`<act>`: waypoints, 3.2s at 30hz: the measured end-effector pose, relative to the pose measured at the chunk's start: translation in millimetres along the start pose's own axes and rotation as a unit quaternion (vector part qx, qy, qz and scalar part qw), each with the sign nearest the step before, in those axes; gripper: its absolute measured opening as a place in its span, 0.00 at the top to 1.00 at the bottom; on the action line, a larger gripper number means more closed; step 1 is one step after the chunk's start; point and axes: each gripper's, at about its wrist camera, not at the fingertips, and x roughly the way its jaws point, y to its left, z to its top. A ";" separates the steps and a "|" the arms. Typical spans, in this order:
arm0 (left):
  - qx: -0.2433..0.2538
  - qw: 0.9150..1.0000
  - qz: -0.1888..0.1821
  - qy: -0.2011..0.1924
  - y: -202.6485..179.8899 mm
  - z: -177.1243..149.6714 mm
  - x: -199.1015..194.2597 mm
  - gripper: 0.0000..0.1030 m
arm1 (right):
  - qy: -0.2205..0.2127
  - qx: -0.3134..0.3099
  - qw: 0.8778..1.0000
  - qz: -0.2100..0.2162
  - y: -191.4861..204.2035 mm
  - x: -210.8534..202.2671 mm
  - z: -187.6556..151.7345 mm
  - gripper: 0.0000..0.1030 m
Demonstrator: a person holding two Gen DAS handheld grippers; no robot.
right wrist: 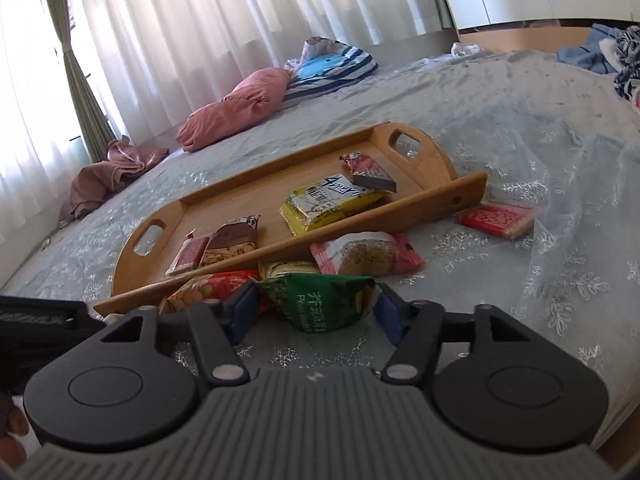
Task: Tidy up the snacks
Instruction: 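Grasp the red chocolate bar with the left tool while the right tool grasps the green snack bag, then carry the red bar and green bag over the tray with both tools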
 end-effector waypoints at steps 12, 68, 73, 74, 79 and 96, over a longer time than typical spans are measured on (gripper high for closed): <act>0.042 0.997 0.056 -0.021 -16.5 -1.5 11.1 0.64 | -0.019 -0.015 1.000 -0.012 -4.9 -17.1 1.4 0.47; 0.103 0.979 0.136 -0.112 -26.7 73.7 23.8 0.78 | 0.071 -0.182 0.979 -0.050 -33.4 65.3 122.6 0.51; 0.096 0.980 0.143 -0.103 -21.6 81.1 38.9 0.78 | 0.130 -0.204 0.968 -0.068 -24.4 96.1 131.8 0.51; 0.096 0.979 0.145 -0.102 -20.6 81.6 41.3 0.78 | 0.135 -0.211 0.966 -0.071 -21.7 99.9 134.3 0.51; 0.095 0.979 0.148 -0.099 -17.3 81.0 47.5 0.78 | 0.167 -0.224 0.957 -0.080 -12.5 116.0 144.2 0.52; 0.090 0.982 0.143 -0.086 -13.1 74.3 55.8 0.78 | 0.238 -0.185 0.953 -0.041 -17.0 114.9 153.0 0.57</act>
